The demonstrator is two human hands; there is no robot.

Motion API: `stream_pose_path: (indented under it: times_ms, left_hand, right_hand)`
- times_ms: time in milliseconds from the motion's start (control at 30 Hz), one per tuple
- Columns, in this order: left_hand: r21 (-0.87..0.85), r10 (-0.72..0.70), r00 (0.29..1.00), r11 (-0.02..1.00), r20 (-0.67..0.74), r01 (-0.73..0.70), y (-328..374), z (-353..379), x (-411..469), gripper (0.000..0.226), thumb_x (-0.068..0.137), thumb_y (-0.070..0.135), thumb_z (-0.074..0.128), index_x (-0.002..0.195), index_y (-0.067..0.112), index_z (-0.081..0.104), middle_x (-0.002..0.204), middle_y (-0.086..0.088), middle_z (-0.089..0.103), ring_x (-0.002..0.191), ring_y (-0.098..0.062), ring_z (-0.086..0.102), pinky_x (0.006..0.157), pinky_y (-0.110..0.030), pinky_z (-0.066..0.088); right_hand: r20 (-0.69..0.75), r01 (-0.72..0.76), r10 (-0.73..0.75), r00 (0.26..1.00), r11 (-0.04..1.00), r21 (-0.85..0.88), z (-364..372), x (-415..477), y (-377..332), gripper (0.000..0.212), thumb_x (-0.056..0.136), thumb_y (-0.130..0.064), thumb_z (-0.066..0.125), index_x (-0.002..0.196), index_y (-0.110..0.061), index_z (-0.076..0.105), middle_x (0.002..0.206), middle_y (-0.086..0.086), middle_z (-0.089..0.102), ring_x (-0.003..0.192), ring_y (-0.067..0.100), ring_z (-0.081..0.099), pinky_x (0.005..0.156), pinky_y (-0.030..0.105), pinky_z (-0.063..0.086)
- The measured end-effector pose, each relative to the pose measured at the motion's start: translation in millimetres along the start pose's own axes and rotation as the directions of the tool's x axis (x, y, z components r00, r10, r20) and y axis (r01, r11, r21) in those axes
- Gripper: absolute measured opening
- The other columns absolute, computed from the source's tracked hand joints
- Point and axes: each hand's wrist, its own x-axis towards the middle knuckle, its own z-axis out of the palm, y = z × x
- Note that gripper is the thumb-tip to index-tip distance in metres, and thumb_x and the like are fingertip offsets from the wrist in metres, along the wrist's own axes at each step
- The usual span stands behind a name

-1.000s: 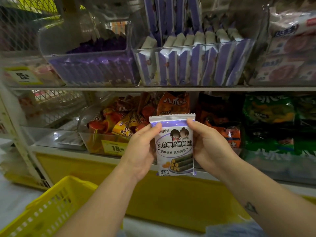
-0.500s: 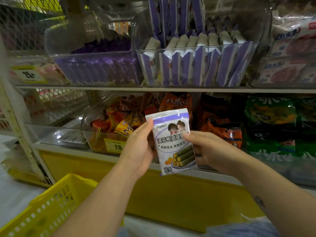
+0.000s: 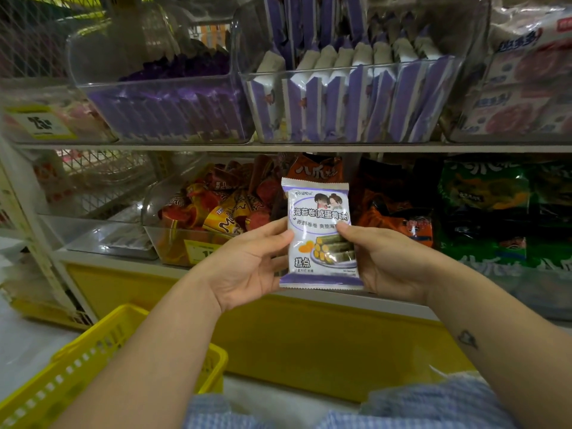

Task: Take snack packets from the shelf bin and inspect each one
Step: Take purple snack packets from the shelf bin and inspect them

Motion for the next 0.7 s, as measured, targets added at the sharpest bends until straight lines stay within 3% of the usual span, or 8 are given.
stream_pose_path:
  times_ms: [200, 267, 333, 367, 433, 533, 633, 700]
  left_hand:
    - [-0.039, -0.037, 0.999, 0.999, 0.021, 0.038, -1.0, 0.4, -1.3, 0.039, 0.088, 0.011, 0.053, 0.126, 0.017, 0.059, 0.123, -0.018, 0.066, 0.094, -0.026, 0.070, 0.064, -0.038, 0.061]
    - [0.007, 0.002, 0.998, 1.000, -0.060, -0.002, -3.3, 3.7, 1.9, 0.036, 0.095, 0.009, 0.051, 0.128, 0.021, 0.056, 0.123, -0.015, 0.067, 0.097, -0.026, 0.069, 0.067, -0.041, 0.061]
    - [0.290, 0.200, 0.945, 0.949, -0.259, -0.121, -9.1, 7.2, 7.2, 0.039, 0.098, 0.006, 0.051, 0.127, 0.031, 0.052, 0.123, -0.005, 0.067, 0.097, -0.018, 0.069, 0.069, -0.040, 0.061]
    - [0.483, 0.344, 0.885, 0.860, -0.313, -0.163, -12.0, 10.7, 9.6, 0.042, 0.098, 0.006, 0.052, 0.125, 0.038, 0.051, 0.121, 0.001, 0.066, 0.096, -0.012, 0.069, 0.071, -0.037, 0.060]
    - [0.608, 0.486, 0.834, 0.754, -0.262, -0.249, -17.5, 17.9, 14.7, 0.042, 0.099, 0.010, 0.051, 0.121, 0.046, 0.051, 0.112, 0.015, 0.068, 0.095, -0.002, 0.068, 0.079, -0.032, 0.058]
    - [0.511, 0.418, 0.891, 0.813, -0.175, -0.280, -23.4, 27.4, 17.5, 0.052, 0.100, 0.026, 0.049, 0.148, 0.037, 0.032, 0.116, 0.035, 0.061, 0.114, 0.007, 0.057, 0.105, -0.035, 0.045]
    - [0.359, 0.326, 0.936, 0.896, -0.132, -0.261, -25.1, 28.2, 18.7, 0.073, 0.087, 0.042, 0.053, 0.152, 0.036, 0.021, 0.149, 0.015, 0.041, 0.136, -0.010, 0.042, 0.115, -0.043, 0.033]
    - [0.248, 0.286, 0.956, 0.933, -0.073, -0.260, -23.0, 27.8, 16.8, 0.075, 0.082, 0.040, 0.055, 0.151, 0.034, 0.026, 0.147, 0.003, 0.048, 0.132, -0.018, 0.050, 0.109, -0.040, 0.042]
  right_hand:
    - [0.025, 0.019, -0.019, 0.999, 1.000, -0.009, -1.1, -3.2, -0.3, 0.037, 0.102, -0.028, 0.039, 0.126, -0.005, 0.054, 0.120, 0.022, 0.066, 0.111, 0.035, 0.065, 0.092, 0.048, 0.054]
    - [0.007, 0.093, -0.093, 0.996, 0.994, -0.062, -0.5, -3.0, -0.7, 0.034, 0.101, -0.028, 0.042, 0.125, -0.009, 0.055, 0.119, 0.019, 0.068, 0.111, 0.034, 0.065, 0.093, 0.048, 0.053]
    - [-0.030, 0.199, -0.207, 0.978, 0.963, -0.183, 0.7, 0.1, 0.6, 0.030, 0.099, -0.028, 0.046, 0.124, -0.014, 0.055, 0.115, 0.014, 0.070, 0.107, 0.031, 0.067, 0.091, 0.047, 0.055]
    - [-0.048, 0.243, -0.262, 0.964, 0.939, -0.242, 1.9, 2.1, 1.8, 0.029, 0.099, -0.028, 0.048, 0.124, -0.016, 0.055, 0.113, 0.011, 0.072, 0.104, 0.029, 0.069, 0.090, 0.046, 0.056]
    - [-0.052, 0.304, -0.335, 0.941, 0.902, -0.307, 4.7, 5.2, 4.9, 0.030, 0.099, -0.029, 0.049, 0.127, -0.020, 0.054, 0.112, 0.008, 0.072, 0.103, 0.027, 0.069, 0.086, 0.043, 0.058]
    - [0.035, 0.364, -0.374, 0.927, 0.873, -0.325, 8.4, 5.9, 7.8, 0.032, 0.103, -0.032, 0.040, 0.130, -0.030, 0.056, 0.117, 0.002, 0.070, 0.105, 0.024, 0.068, 0.080, 0.033, 0.059]
    - [0.062, 0.375, -0.376, 0.924, 0.865, -0.334, 6.6, 6.5, 7.5, 0.031, 0.103, -0.027, 0.039, 0.126, -0.039, 0.057, 0.114, -0.001, 0.072, 0.103, 0.021, 0.069, 0.074, 0.026, 0.058]
    - [0.060, 0.384, -0.389, 0.919, 0.850, -0.360, 4.1, 7.6, 6.8, 0.034, 0.100, -0.020, 0.045, 0.127, -0.040, 0.054, 0.112, 0.000, 0.073, 0.099, 0.017, 0.070, 0.072, 0.024, 0.057]
